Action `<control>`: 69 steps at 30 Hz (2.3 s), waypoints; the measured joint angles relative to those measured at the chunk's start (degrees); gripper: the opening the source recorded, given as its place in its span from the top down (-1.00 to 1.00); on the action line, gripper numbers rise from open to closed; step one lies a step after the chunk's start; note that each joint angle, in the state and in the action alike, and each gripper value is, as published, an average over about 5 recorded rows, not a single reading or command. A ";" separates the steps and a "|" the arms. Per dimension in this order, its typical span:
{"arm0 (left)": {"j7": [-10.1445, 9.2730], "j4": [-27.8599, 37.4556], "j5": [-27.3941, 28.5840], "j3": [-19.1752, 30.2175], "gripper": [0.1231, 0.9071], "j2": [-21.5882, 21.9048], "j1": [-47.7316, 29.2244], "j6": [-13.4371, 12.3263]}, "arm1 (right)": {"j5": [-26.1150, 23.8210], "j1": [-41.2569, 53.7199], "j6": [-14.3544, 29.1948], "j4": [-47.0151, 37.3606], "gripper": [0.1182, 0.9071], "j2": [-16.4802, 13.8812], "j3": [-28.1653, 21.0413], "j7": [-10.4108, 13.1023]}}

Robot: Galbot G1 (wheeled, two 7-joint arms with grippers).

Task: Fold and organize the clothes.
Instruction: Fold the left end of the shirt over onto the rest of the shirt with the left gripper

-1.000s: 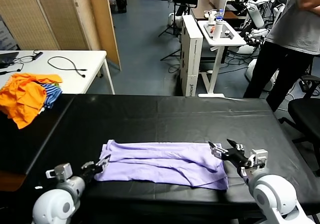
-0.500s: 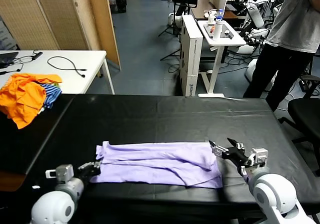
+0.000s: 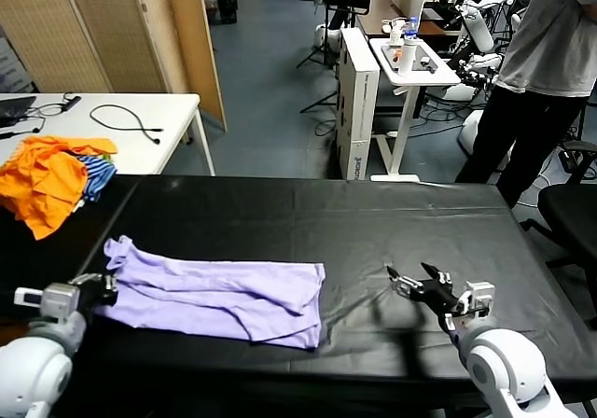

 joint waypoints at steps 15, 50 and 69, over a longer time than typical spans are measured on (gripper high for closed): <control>-5.50 -6.67 -14.26 14.88 0.88 -14.92 -2.77 0.37 | -3.16 -4.47 0.56 1.32 -1.00 2.39 1.23 -0.14; -4.60 -0.26 -5.25 26.24 0.59 -32.74 -3.03 0.35 | -3.90 -4.18 -0.32 1.92 -1.00 1.43 -1.61 -2.66; -1.61 -5.30 0.63 21.02 -1.00 -35.00 -3.59 -6.75 | 2.15 4.94 0.89 2.19 -1.00 -1.76 -16.69 -3.85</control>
